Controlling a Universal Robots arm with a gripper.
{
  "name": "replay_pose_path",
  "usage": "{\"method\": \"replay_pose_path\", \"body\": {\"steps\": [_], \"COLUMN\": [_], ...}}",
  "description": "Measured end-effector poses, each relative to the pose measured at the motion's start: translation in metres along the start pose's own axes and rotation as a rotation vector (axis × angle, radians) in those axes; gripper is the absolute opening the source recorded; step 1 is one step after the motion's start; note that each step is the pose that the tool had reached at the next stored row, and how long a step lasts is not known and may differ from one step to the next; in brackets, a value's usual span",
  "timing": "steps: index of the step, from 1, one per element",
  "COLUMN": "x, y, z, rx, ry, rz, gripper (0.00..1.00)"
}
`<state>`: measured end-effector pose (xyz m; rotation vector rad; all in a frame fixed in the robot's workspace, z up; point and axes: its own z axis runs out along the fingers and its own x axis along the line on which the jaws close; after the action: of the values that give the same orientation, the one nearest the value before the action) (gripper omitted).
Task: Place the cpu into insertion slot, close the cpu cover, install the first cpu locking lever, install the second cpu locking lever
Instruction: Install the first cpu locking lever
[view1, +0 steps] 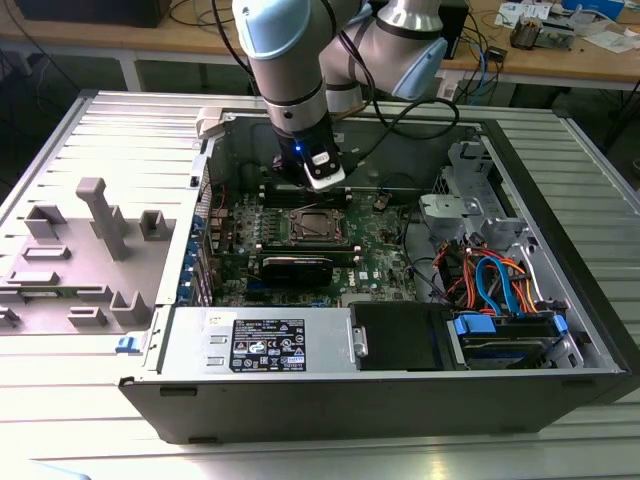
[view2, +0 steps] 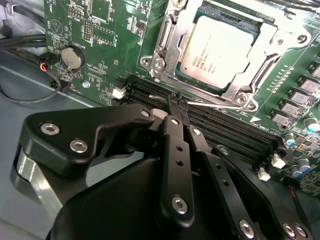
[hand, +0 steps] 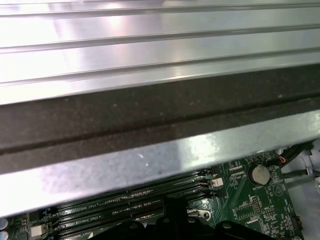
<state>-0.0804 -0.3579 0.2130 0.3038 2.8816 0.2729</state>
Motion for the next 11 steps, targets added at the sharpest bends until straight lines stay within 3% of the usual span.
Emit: {"method": "replay_pose_path", "body": {"steps": [5, 11], "x": [0.002, 0.0026], "y": [-0.0004, -0.0006], "z": [0.0003, 0.0022], "rx": [0.0017, 0.0093], "ry": [-0.0016, -0.0095], "rz": [0.008, 0.044], "gripper": [0.11, 0.11]}}
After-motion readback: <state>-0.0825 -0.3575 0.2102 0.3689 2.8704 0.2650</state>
